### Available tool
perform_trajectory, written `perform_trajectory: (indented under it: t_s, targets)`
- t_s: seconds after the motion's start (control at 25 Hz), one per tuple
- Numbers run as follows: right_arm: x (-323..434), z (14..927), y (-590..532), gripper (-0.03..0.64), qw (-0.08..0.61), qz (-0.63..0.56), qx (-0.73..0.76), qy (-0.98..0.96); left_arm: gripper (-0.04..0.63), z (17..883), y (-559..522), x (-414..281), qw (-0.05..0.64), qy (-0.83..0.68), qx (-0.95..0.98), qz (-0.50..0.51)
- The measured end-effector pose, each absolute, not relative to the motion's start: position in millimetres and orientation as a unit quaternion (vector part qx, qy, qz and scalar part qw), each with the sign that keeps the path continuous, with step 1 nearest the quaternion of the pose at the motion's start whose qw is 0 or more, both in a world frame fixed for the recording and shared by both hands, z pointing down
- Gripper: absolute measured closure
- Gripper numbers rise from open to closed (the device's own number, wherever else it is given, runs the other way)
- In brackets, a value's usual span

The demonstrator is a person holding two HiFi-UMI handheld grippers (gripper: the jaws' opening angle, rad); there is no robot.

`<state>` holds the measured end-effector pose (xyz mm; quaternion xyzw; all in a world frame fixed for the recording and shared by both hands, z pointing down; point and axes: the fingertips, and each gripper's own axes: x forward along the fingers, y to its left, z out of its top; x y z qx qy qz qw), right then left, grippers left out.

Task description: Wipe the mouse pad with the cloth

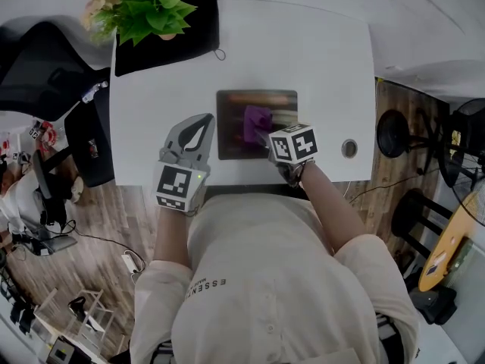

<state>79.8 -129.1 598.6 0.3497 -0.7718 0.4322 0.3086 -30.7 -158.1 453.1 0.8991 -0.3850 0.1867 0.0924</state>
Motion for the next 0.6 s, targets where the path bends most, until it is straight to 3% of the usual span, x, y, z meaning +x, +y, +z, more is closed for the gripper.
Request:
perform_trajectory:
  t_s: [0.6]
  targets:
    - [162, 603, -123, 0.511, 0.302, 0.432, 0.366, -0.767, 0.594, 456, -145, 39, 0.087, -0.39, 0.898, 0.186]
